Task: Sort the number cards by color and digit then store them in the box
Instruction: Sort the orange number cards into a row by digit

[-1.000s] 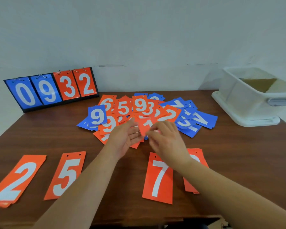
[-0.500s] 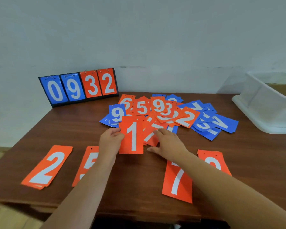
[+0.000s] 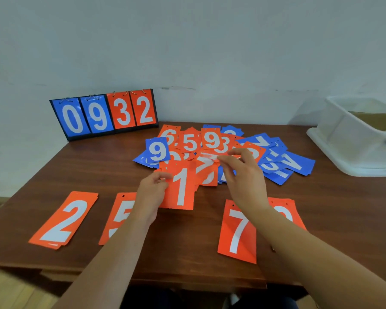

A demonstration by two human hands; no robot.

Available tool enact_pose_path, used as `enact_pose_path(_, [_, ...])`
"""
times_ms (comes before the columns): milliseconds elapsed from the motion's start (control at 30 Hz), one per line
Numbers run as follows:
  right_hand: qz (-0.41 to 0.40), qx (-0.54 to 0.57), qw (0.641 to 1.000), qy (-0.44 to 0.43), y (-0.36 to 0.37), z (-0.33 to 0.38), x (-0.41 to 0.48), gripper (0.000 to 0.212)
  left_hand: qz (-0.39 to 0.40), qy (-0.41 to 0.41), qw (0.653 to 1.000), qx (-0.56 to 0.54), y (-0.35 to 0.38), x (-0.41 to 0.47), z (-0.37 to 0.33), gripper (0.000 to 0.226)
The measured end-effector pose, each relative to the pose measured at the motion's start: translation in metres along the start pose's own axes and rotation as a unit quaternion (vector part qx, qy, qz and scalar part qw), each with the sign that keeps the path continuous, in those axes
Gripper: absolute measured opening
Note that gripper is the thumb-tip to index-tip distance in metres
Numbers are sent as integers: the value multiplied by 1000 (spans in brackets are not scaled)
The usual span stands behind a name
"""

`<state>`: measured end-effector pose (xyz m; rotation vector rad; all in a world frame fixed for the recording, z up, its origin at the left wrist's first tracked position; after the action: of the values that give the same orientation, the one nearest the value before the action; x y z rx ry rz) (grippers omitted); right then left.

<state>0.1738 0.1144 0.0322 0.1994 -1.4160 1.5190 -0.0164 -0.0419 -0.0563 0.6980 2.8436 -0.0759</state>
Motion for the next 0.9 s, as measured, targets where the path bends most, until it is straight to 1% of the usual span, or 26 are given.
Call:
enact_pose_path(67, [51, 41, 997, -41, -4, 10, -10, 20, 33, -29, 998, -52, 13, -11, -2, 29])
enact_pose_path(100, [85, 54, 993, -66, -4, 16, -18, 21, 51, -49, 992, -108, 20, -19, -2, 28])
enact_pose_path(167, [142, 57, 982, -111, -4, 24, -38, 23, 101, -91, 965, -226, 38, -37, -4, 20])
enact_pose_path(200, [165, 50, 977, -124, -5, 25, -48, 24, 117, -94, 955, -256, 43, -44, -5, 17])
enact_pose_path(233, [189, 46, 973, -125, -6, 26, -57, 26, 126, -76, 957, -249, 45, -49, -5, 14])
enact_pose_path(267, [215, 45, 968, -117, -7, 25, -66, 28, 130, -47, 967, -215, 45, -52, -6, 12])
enact_pose_path(333, [251, 59, 963, -74, -12, 21, -78, 30, 130, 3, 983, -131, 42, -60, -8, 13])
enact_pose_path(367, [247, 74, 965, -37, -17, 18, -80, 29, 132, 14, 985, -106, 42, -65, -10, 15])
enact_pose_path(433, [203, 123, 968, 85, -29, 5, -77, 30, 158, 19, 984, -86, 44, -77, -11, 17])
enact_pose_path(467, [193, 152, 957, 157, -32, -2, -76, 33, 173, 17, 982, -78, 46, -82, -11, 17])
enact_pose_path(500, [201, 179, 939, 215, -32, -8, -76, 35, 189, 11, 979, -73, 47, -88, -10, 17])
enact_pose_path(533, [218, 198, 924, 246, -31, -10, -77, 33, 203, 5, 977, -69, 48, -93, -9, 17])
enact_pose_path(600, [244, 210, 913, 252, -32, -9, -77, 19, 221, 3, 974, -50, 50, -103, -8, 15])
enact_pose_path(667, [246, 204, 913, 252, -36, -10, -79, 4, 216, 14, 976, -20, 49, -109, -10, 12])
enact_pose_path(733, [234, 207, 909, 277, -41, -17, -81, 5, 175, 31, 984, -7, 42, -107, -11, 12])
enact_pose_path(800, [221, 208, 898, 319, -46, -31, -84, 7, 108, 53, 993, 13, 25, -97, -11, 18])
enact_pose_path(833, [218, 198, 894, 338, -48, -40, -85, 8, 81, 61, 995, 21, 17, -94, -12, 18])
enact_pose_path(900, [240, 157, 889, 356, -45, -54, -90, 8, 54, 61, 996, 27, 5, -92, -11, 15])
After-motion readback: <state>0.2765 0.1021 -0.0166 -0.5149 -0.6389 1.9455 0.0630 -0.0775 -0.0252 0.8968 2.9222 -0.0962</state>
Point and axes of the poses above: each hand's wrist, its own x-axis towards the middle knuckle, its own y-axis out of the palm, z = x × y, the point moved 8 cm from there along x, towards the middle knuckle, and after that the axes turned 15 degrees about -x, right-handed, at the moved point
